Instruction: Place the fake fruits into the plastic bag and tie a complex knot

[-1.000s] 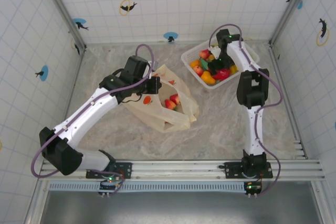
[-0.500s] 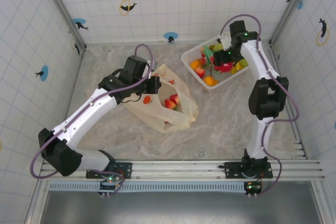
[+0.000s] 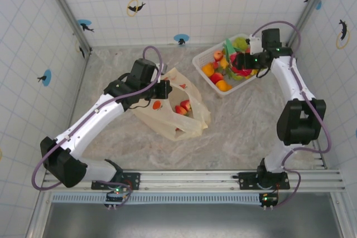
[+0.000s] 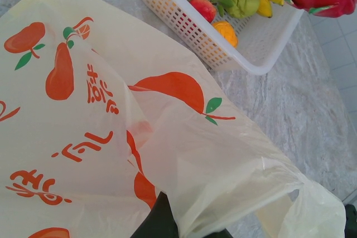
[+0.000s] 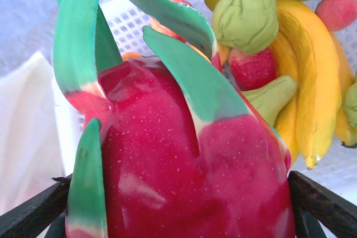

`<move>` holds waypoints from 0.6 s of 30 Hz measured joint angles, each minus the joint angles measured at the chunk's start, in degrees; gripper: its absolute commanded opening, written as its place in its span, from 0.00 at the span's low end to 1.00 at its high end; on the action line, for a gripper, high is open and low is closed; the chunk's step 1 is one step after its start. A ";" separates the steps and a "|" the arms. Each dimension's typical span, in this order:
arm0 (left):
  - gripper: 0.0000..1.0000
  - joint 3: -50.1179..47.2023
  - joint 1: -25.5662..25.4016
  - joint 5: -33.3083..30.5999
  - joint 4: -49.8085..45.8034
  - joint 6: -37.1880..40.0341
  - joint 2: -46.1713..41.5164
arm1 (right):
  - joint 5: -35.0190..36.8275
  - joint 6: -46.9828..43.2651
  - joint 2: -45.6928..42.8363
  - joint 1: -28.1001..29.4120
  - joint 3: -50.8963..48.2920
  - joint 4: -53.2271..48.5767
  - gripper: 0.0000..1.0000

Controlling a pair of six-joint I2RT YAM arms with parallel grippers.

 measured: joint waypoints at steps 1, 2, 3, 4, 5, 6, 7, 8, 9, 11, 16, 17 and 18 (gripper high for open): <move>0.00 0.00 0.00 0.07 0.07 0.00 0.00 | -0.81 1.27 -2.32 0.00 -2.49 2.21 0.72; 0.00 -0.02 0.00 0.09 0.09 0.00 0.00 | -1.51 2.36 -4.35 0.00 -4.68 4.17 0.72; 0.00 -0.02 0.00 0.09 0.09 0.00 0.00 | -2.29 3.76 -7.02 -0.07 -7.32 6.67 0.72; 0.00 -0.09 0.00 0.09 0.15 0.00 0.00 | -3.15 5.09 -9.35 -0.07 -9.55 8.61 0.72; 0.00 -0.13 0.00 0.09 0.20 0.00 0.00 | -3.80 6.32 -11.37 -0.11 -11.34 10.19 0.72; 0.00 -0.20 0.00 0.07 0.22 0.00 0.00 | -4.63 7.78 -13.84 -0.17 -13.44 12.15 0.71; 0.00 -0.24 0.00 0.07 0.17 0.02 0.00 | -5.49 9.46 -16.20 -0.22 -15.50 14.32 0.71; 0.00 -0.28 0.00 -0.02 0.17 0.02 0.00 | -6.19 10.78 -18.27 -0.22 -17.35 16.13 0.71; 0.00 -0.28 0.00 -0.13 0.15 0.02 0.00 | -6.93 12.39 -20.74 -0.04 -19.61 18.29 0.71; 0.00 -0.28 0.00 -0.44 0.00 0.02 0.00 | -7.80 15.08 -25.57 0.63 -23.65 21.64 0.71; 0.00 -0.28 0.00 -1.90 -0.96 0.07 0.00 | -9.53 21.57 -38.34 6.93 -32.70 26.95 0.71; 0.00 -0.28 0.00 -2.14 -1.22 0.07 -0.02 | -9.75 22.56 -40.46 8.57 -34.01 27.43 0.71; 0.00 -0.28 0.00 -2.47 -1.57 0.09 -0.02 | -9.79 23.69 -42.95 10.64 -35.56 28.15 0.71</move>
